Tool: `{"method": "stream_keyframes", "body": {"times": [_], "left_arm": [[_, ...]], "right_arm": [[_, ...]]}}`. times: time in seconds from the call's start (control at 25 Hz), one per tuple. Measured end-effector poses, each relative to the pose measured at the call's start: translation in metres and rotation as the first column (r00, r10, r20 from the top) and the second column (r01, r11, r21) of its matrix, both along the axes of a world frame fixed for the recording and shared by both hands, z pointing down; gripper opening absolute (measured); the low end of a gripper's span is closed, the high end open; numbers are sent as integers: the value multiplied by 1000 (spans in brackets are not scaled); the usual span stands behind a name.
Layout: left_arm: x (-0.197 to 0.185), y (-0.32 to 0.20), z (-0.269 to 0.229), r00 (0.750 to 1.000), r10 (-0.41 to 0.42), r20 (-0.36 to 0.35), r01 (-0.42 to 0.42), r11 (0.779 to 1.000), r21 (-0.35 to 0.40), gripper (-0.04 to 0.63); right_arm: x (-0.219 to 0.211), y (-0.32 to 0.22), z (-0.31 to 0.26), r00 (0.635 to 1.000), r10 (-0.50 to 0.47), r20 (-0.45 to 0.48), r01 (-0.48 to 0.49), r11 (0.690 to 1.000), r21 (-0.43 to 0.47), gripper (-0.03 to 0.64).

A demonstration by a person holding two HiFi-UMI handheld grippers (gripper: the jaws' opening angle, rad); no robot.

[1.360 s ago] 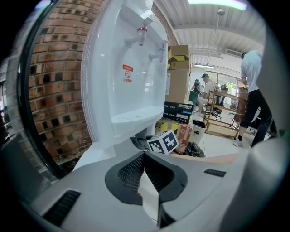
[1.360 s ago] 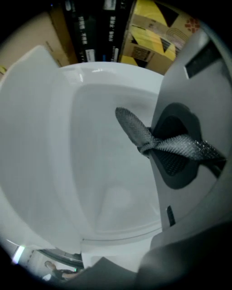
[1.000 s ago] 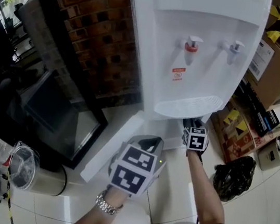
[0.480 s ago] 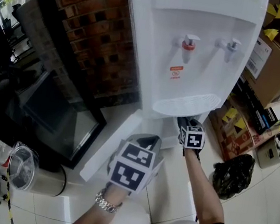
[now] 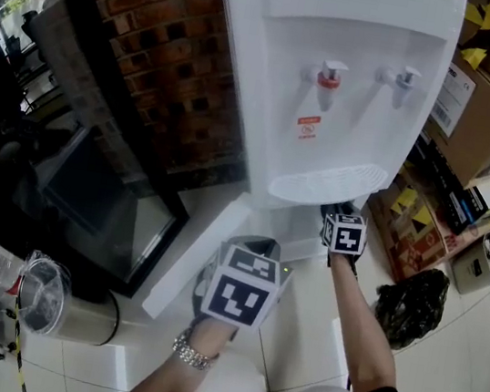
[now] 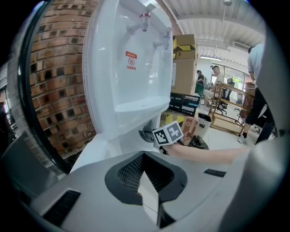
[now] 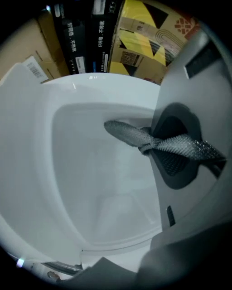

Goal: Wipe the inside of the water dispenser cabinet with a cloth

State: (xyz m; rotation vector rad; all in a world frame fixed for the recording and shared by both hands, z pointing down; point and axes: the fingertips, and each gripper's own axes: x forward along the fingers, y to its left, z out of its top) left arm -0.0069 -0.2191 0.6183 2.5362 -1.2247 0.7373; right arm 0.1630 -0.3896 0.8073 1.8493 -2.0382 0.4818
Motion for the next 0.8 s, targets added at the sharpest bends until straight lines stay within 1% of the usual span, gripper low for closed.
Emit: {"method": "stream_keyframes", "body": {"times": [0.16,0.28,0.36,0.44,0.52,0.6,0.72,0.8], "left_arm": [[1,-4,5,1000,-17,2,17,1000,-16,0],[1,-7,9,1000,-28,1,28,999,-26,0],[2,-8,11,1000,-31,-3,31,999,-32,0],[4,-9,11,999,-31,-8,31,999,-33,0],[5,-9,12,1000,-30,-10,30,999,-33,0],[7,-9,13,999,-30,-11,30,999,-36,0],[8,-9,13,1000,-28,-12,28,999,-38,0],[10,-7,11,1000,-23,-16,22,999,-35,0]], "right_arm": [[-2,7,34,1000,-22,-17,20,996,-82,29],[-8,18,65,999,-43,-18,39,985,-167,29],[-15,22,70,998,-65,-18,61,981,-181,29],[-20,18,58,997,-72,0,72,987,-146,29],[-19,10,30,998,-64,27,66,996,-67,29],[-17,3,-4,997,-65,39,64,998,26,29],[-15,-2,-44,998,-57,0,57,990,133,29],[-15,-3,-53,998,-49,-43,55,985,161,29]]}}
